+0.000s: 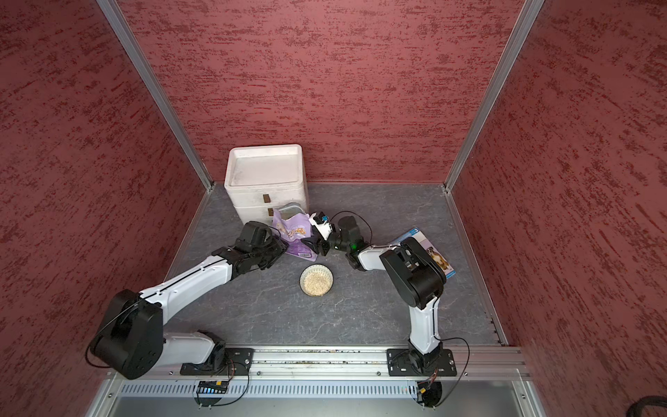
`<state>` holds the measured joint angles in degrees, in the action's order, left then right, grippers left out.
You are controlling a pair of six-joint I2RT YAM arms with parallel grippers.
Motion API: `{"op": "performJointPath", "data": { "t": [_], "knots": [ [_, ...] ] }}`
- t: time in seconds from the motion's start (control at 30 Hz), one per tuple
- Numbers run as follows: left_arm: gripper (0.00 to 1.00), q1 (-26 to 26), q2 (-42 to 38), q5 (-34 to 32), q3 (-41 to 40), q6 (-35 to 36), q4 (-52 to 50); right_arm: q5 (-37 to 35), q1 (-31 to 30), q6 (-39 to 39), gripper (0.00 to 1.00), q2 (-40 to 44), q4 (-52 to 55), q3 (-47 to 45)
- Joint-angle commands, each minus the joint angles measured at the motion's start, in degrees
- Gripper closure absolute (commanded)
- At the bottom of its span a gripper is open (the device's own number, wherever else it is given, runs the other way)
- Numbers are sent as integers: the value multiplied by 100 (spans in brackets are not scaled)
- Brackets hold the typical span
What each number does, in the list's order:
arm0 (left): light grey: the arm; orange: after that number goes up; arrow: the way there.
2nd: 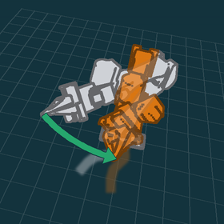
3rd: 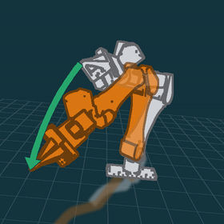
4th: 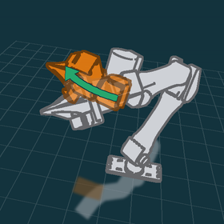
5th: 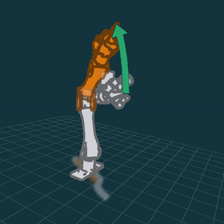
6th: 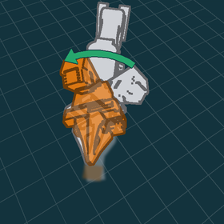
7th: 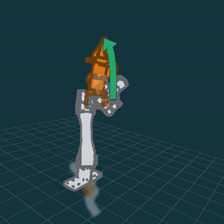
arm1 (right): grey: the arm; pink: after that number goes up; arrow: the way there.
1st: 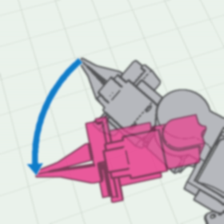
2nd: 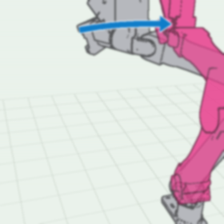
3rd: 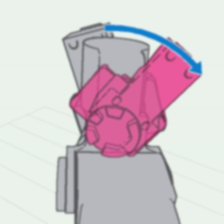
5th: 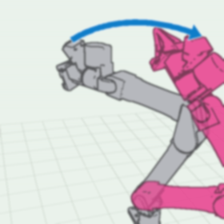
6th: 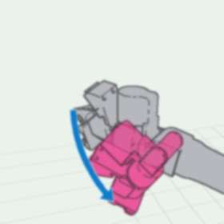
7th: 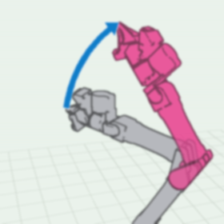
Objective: Pour the oats into the breakfast bowl
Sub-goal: Place the oats bag at the center of the board, then close the oats bag at the center of the board.
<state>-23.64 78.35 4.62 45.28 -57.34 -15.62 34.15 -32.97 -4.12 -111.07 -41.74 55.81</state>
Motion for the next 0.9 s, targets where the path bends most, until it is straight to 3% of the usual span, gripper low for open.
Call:
{"op": "performJointPath", "data": {
  "t": [0.0, 0.17, 0.43, 0.87],
  "knots": [
    [46, 83, 154, 125, -6, 13, 194, -97, -32, -177, 40, 227, 305, -9],
    [46, 101, 106, 33, -65, -27, 217, -155, -21, -301, 35, 617, 970, 158],
    [46, 131, 106, 1, -111, -69, 257, -189, -18, -1160, 31, 1081, 3283, 1149],
    [46, 133, 105, 127, -160, -93, 332, 175, -2, -2940, 35, 473, 6339, 3429]
  ]
}}
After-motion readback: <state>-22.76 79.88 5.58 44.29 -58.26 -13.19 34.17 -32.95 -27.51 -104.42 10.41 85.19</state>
